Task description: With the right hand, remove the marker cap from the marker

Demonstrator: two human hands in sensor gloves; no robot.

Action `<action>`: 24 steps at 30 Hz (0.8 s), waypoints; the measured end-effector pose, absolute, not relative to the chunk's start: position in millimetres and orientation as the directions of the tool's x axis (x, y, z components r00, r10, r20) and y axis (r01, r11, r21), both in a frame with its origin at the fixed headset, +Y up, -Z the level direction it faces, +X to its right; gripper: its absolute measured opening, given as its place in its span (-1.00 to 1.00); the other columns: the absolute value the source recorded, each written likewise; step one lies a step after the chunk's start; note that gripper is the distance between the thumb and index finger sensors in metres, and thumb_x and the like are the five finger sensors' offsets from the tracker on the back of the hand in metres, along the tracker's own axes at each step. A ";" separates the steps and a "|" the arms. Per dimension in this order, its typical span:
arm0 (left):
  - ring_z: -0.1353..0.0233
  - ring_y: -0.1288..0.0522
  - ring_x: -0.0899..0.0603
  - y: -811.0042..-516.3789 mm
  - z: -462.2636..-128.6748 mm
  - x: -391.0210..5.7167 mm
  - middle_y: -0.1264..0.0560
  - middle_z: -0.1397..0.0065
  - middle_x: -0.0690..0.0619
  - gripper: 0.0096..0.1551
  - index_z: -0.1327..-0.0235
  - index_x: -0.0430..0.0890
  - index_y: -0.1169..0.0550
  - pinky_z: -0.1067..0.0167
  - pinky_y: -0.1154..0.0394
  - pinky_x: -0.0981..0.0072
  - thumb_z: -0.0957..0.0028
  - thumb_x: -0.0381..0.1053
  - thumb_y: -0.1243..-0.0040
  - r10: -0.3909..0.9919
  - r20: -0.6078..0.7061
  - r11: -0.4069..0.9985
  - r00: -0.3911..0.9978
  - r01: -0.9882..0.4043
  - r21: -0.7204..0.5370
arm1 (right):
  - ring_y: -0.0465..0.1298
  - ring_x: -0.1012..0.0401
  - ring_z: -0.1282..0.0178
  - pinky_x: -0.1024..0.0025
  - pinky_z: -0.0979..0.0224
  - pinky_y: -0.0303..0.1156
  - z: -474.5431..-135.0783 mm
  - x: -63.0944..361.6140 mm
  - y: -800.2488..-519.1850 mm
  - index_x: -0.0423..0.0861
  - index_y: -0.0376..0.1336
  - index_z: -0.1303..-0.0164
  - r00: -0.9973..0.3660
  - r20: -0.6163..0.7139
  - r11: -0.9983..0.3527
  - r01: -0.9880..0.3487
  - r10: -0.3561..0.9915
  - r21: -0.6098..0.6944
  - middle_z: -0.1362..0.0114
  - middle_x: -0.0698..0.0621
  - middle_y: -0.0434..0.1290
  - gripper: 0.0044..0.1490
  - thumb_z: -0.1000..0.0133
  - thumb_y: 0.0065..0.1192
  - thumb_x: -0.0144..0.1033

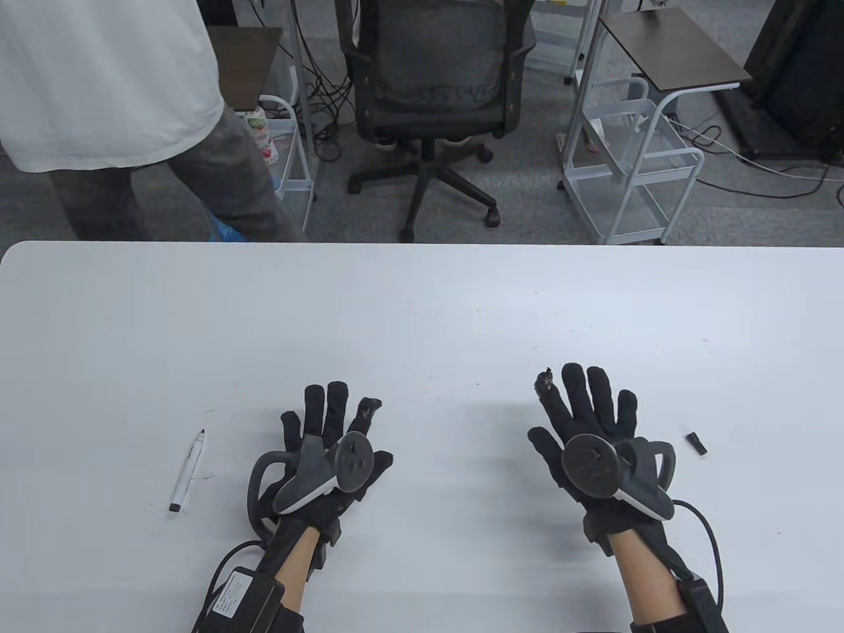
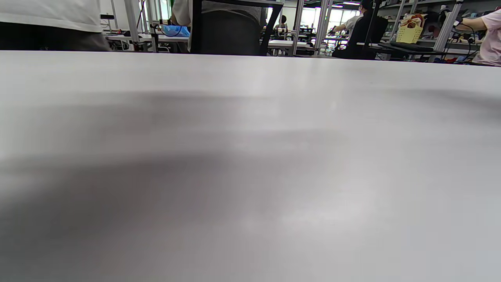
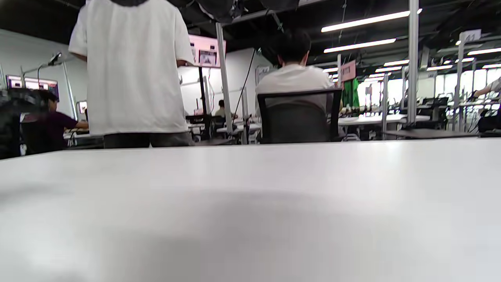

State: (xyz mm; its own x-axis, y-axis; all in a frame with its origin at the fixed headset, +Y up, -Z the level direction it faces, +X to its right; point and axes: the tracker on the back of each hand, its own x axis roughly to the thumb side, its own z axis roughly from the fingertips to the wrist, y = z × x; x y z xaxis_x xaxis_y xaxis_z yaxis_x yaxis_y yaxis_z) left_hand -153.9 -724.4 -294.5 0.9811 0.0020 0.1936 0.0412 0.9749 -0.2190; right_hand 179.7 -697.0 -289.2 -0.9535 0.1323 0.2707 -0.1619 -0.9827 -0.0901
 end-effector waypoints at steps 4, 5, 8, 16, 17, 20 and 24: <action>-0.75 0.48 -0.30 -723.4 -291.0 -148.0 0.48 -0.80 -0.06 0.03 -0.73 0.25 0.29 -0.68 0.32 -0.38 -0.02 0.53 0.41 0.005 0.222 0.978 0.975 0.042 -0.203 | -0.39 -0.24 -0.75 -0.38 -0.57 -0.44 -295.6 179.6 -716.0 0.03 -0.30 -0.85 -0.965 0.257 -0.999 -0.034 0.040 0.027 -0.88 -0.26 -0.36 -0.04 -0.27 -0.37 0.21; -0.76 0.47 -0.30 -722.5 -290.7 -145.8 0.48 -0.80 -0.06 0.03 -0.73 0.25 0.29 -0.68 0.31 -0.38 -0.02 0.53 0.41 0.001 0.229 0.981 0.973 0.043 -0.188 | -0.35 -0.24 -0.75 -0.39 -0.57 -0.43 -296.5 181.3 -717.9 0.02 -0.27 -0.85 -0.966 0.256 -0.999 -0.038 0.039 0.011 -0.88 -0.26 -0.33 -0.04 -0.26 -0.36 0.20; -0.76 0.47 -0.29 -722.1 -289.8 -142.5 0.47 -0.80 -0.06 0.03 -0.73 0.26 0.28 -0.68 0.32 -0.38 -0.02 0.53 0.40 -0.005 0.237 0.980 0.971 0.052 -0.190 | -0.34 -0.26 -0.75 -0.39 -0.57 -0.41 -297.9 186.6 -718.0 0.01 -0.24 -0.85 -0.966 0.241 -0.995 -0.103 0.097 -0.012 -0.88 -0.27 -0.30 -0.04 -0.26 -0.38 0.19; -0.76 0.46 -0.30 -722.5 -288.3 -139.9 0.46 -0.81 -0.06 0.02 -0.75 0.25 0.22 -0.68 0.31 -0.38 -0.02 0.53 0.39 -0.019 0.238 0.980 0.971 0.066 -0.188 | -0.34 -0.26 -0.75 -0.39 -0.57 -0.41 -297.7 189.6 -717.6 0.00 -0.24 -0.85 -0.966 0.230 -0.993 -0.118 0.116 0.005 -0.88 -0.28 -0.29 -0.05 -0.27 -0.35 0.19; -0.76 0.46 -0.30 -722.1 -288.0 -140.0 0.46 -0.81 -0.06 0.02 -0.75 0.24 0.22 -0.68 0.31 -0.38 -0.02 0.53 0.39 -0.022 0.237 0.981 0.971 0.067 -0.185 | -0.34 -0.26 -0.75 -0.39 -0.56 -0.42 -297.8 189.7 -717.9 0.00 -0.24 -0.85 -0.966 0.229 -0.993 -0.118 0.116 0.006 -0.89 -0.28 -0.30 -0.05 -0.27 -0.35 0.18; -0.76 0.45 -0.30 -721.6 -287.7 -140.5 0.46 -0.81 -0.06 0.02 -0.75 0.25 0.22 -0.68 0.31 -0.38 -0.02 0.53 0.39 -0.025 0.235 0.982 0.972 0.068 -0.178 | -0.33 -0.26 -0.75 -0.39 -0.57 -0.41 -297.3 190.6 -718.0 0.00 -0.23 -0.85 -0.965 0.228 -0.991 -0.133 0.131 0.005 -0.88 -0.28 -0.30 -0.05 -0.27 -0.34 0.18; -0.76 0.45 -0.30 -721.0 -287.8 -141.5 0.45 -0.81 -0.06 0.02 -0.75 0.24 0.22 -0.68 0.31 -0.38 -0.02 0.53 0.39 -0.030 0.229 0.982 0.973 0.071 -0.174 | -0.33 -0.26 -0.75 -0.39 -0.57 -0.40 -297.2 191.6 -717.7 0.00 -0.23 -0.85 -0.963 0.228 -0.989 -0.148 0.145 0.003 -0.88 -0.28 -0.29 -0.06 -0.27 -0.37 0.17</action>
